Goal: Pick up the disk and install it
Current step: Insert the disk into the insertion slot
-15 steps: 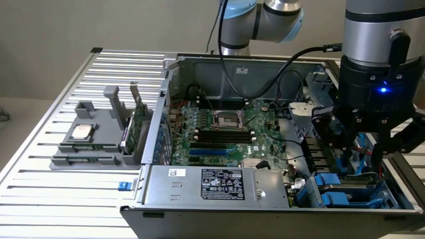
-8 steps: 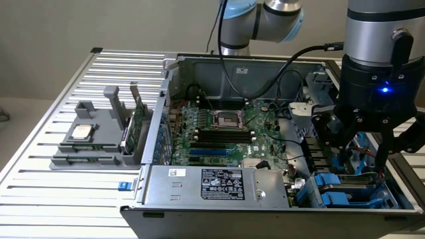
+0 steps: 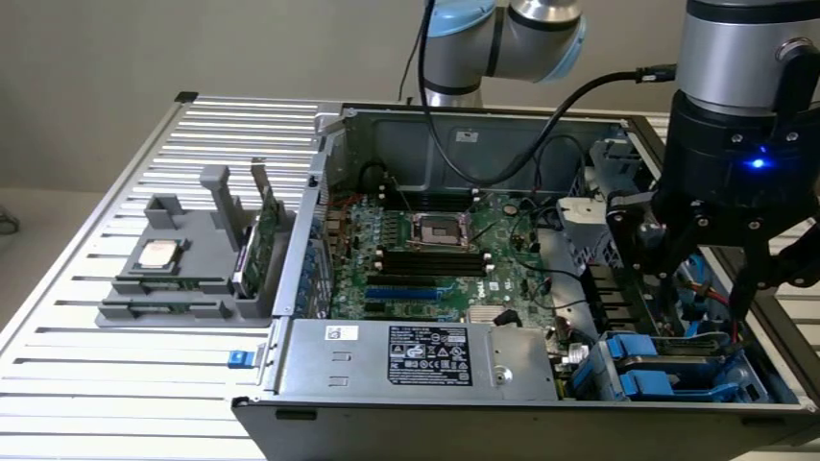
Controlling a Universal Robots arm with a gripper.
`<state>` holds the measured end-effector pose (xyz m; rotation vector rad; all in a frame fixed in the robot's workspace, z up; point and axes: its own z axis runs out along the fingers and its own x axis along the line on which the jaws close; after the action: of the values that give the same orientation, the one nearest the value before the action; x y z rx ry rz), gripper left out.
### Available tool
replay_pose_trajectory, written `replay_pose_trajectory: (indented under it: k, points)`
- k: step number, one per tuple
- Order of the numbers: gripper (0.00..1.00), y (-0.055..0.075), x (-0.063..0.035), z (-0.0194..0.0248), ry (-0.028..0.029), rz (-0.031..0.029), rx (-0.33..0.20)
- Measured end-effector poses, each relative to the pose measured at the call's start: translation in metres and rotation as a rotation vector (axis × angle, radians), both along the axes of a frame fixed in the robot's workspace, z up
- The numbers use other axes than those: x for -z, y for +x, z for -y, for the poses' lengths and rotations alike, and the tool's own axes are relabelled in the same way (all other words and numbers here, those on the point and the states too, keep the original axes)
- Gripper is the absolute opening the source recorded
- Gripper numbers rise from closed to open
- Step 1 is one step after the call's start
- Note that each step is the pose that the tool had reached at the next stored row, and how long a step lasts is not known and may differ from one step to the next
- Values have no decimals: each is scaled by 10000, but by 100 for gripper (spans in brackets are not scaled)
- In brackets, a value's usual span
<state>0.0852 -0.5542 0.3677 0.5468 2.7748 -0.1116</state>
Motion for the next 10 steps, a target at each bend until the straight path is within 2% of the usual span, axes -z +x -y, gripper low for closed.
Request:
replay_pose_trajectory:
  k: [4,6,8,10]
  points:
    - [55,21,-1,12,389,0,13]
    - [55,44,-4,24,559,0,12]
    - [55,59,-18,39,675,0,12]
    - [55,64,-45,58,741,-2,13]
